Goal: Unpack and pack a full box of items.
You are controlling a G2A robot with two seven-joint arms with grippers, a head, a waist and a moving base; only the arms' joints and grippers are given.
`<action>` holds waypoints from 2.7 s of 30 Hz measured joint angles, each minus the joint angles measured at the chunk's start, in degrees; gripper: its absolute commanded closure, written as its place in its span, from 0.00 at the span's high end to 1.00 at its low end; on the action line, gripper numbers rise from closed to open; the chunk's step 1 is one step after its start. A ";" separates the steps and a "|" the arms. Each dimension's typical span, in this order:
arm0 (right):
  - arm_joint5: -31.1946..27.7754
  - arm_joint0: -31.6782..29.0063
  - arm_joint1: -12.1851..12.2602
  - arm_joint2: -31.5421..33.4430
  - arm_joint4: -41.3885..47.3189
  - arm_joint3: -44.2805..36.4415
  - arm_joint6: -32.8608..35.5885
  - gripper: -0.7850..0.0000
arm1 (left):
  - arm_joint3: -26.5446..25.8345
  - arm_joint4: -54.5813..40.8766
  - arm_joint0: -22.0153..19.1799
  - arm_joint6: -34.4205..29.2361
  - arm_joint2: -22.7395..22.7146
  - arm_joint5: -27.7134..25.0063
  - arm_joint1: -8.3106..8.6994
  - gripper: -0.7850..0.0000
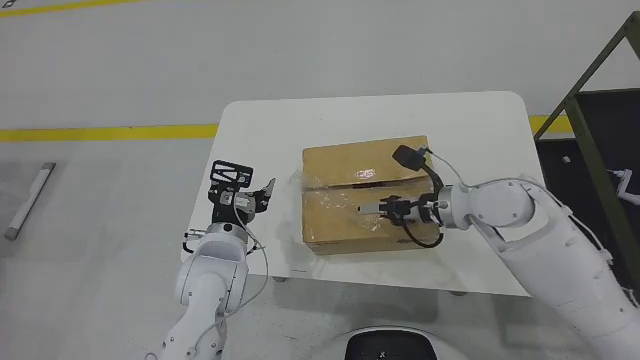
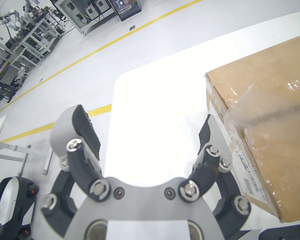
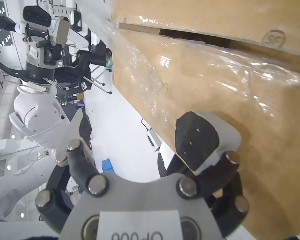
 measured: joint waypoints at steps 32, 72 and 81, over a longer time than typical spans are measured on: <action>1.48 8.05 -1.28 -7.97 -6.96 4.75 -0.84 0.00 | 0.00 0.00 0.00 0.00 0.00 0.00 0.00 1.00; -4.96 7.35 4.52 10.83 -6.19 3.11 13.43 0.00 | 6.12 -5.20 -9.21 2.49 10.38 -3.94 -2.74 0.38; -5.83 7.60 4.84 8.98 -7.87 4.87 12.61 0.00 | 7.00 -8.00 -10.66 1.53 12.10 -7.13 -3.28 0.09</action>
